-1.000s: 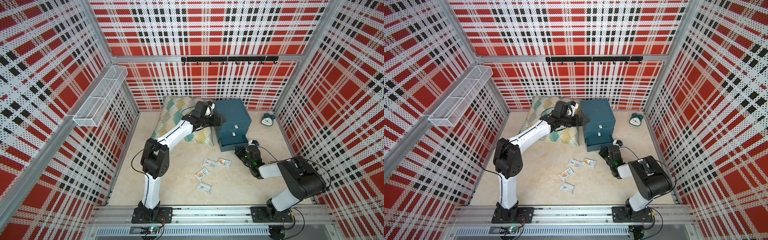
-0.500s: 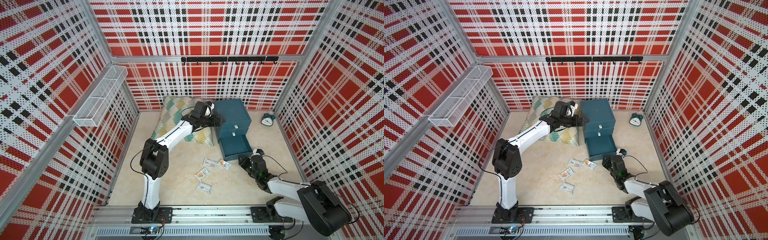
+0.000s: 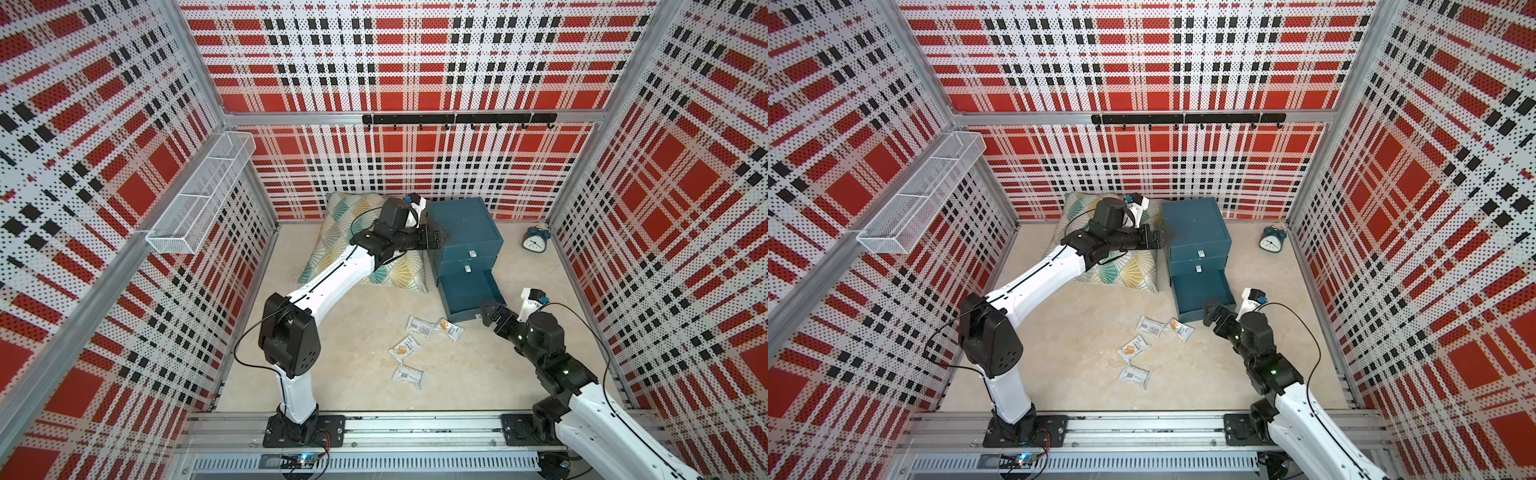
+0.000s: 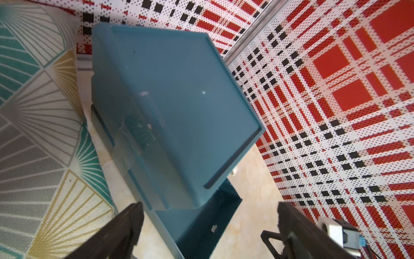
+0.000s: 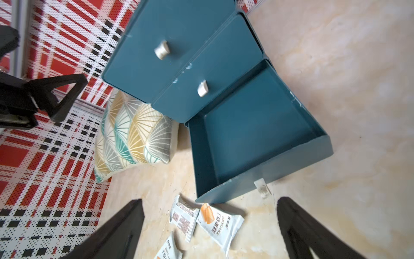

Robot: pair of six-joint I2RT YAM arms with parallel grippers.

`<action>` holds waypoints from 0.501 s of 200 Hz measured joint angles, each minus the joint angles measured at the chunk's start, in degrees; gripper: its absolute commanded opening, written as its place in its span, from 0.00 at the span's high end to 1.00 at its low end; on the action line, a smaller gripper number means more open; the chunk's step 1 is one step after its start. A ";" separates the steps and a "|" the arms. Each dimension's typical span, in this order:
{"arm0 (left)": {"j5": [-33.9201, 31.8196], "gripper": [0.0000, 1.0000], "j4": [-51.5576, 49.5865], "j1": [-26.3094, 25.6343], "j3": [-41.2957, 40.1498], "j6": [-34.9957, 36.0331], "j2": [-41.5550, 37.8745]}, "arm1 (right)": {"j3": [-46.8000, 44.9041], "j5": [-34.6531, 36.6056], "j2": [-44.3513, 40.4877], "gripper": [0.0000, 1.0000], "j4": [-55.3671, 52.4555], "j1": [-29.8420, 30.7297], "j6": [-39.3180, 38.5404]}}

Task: Place the cookies into the drawer by color
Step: Pick up the cookie at the center of the board.

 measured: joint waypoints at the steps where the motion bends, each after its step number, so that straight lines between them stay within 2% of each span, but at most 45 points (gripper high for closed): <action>1: -0.04 0.01 0.04 -0.07 -0.04 0.00 -0.09 | 0.17 0.00 -0.44 0.00 -0.48 0.02 -0.02; 26: -3.02 0.01 1.03 -4.17 -1.03 0.02 -2.54 | 3.67 -0.61 -7.65 0.00 -9.03 0.00 -1.70; 54: -5.92 0.01 1.77 -7.89 -2.99 -0.04 -4.11 | 7.56 -2.16 -9.99 0.00 -16.00 0.00 -3.85; 100: -11.28 0.01 3.78 -11.08 -15.52 -1.64 -13.03 | 11.02 -6.88 -9.77 0.00 -22.97 0.00 -6.95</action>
